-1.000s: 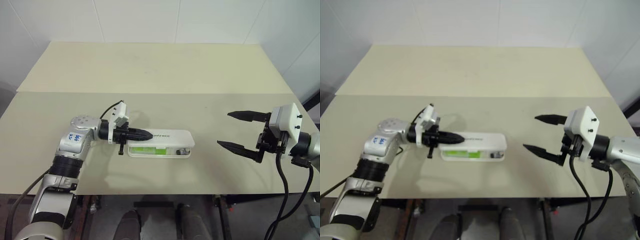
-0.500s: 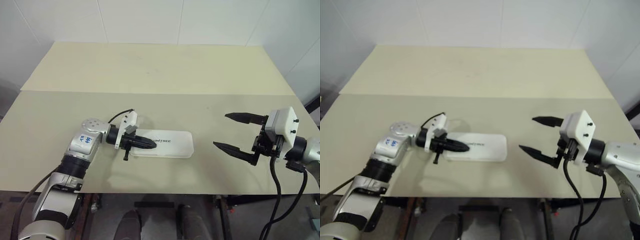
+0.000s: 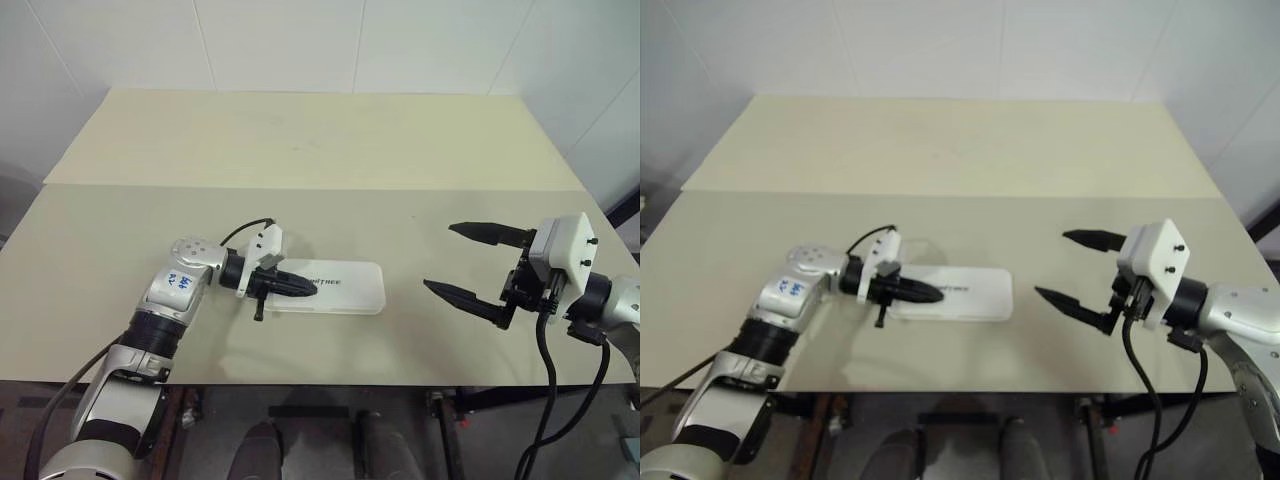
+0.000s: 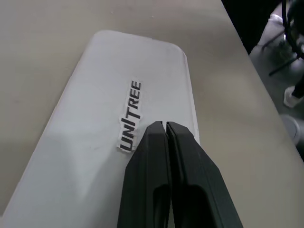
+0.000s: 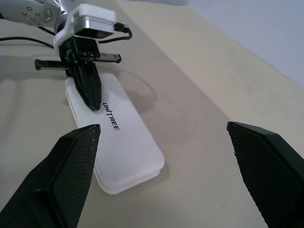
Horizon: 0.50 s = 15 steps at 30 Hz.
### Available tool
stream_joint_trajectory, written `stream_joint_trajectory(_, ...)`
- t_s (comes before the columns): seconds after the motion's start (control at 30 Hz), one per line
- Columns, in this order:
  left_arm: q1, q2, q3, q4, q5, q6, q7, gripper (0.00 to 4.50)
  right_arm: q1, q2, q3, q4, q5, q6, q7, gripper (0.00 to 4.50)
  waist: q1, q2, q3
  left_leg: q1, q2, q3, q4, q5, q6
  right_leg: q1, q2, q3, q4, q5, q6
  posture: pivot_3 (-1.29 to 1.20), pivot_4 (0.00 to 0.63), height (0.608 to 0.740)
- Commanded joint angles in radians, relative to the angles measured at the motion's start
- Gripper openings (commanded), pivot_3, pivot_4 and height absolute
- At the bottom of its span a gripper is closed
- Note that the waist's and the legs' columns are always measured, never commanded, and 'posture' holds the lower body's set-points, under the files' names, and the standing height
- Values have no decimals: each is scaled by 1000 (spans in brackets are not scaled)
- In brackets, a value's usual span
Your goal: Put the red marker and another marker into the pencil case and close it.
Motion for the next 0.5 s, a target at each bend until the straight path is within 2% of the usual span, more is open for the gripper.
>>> stream_joint_trajectory(0.03, -3, -12, 130, -79, -142, 101, 39, 48, -22, 8, 1, 17, 7, -21, 8, 4500, 0, -1, 1, -1, 0, 0, 0, 0, 0, 0, 0, 0, 0, 0, 0, 0, 150, 740)
stream_joint_trajectory(0.1, 1, 7, 189, -124, -198, 133, 44, 48, -37, 11, 12, 37, 3, -26, 17, 4500, -2, -1, 1, -2, 0, -1, 0, 0, 0, -1, 0, 0, 0, 0, 0, 0, 150, 740)
stream_joint_trajectory(0.2, 20, 26, 253, -171, -229, 87, 56, 48, -55, 11, 19, 76, -4, -40, 35, 4500, -3, -1, 1, -1, 0, -1, -3, -1, 0, -2, 0, 0, 1, 1, 3, 0, 150, 740)
stream_joint_trajectory(0.37, 24, 140, 355, -179, -240, 52, 59, 1654, -115, -2, 28, 177, -21, -69, 78, 4500, -5, -1, 1, 0, 0, -1, -6, -1, -1, -3, 0, -1, 1, 2, 5, 0, 150, 740)
stream_joint_trajectory(0.5, 42, 204, 403, -165, -231, -54, 43, 3033, -141, -7, 30, 241, -39, -97, 114, 4500, -3, -1, 1, -1, 0, -1, -6, -1, -1, -5, 0, -1, 1, 2, 5, 0, 150, 740)
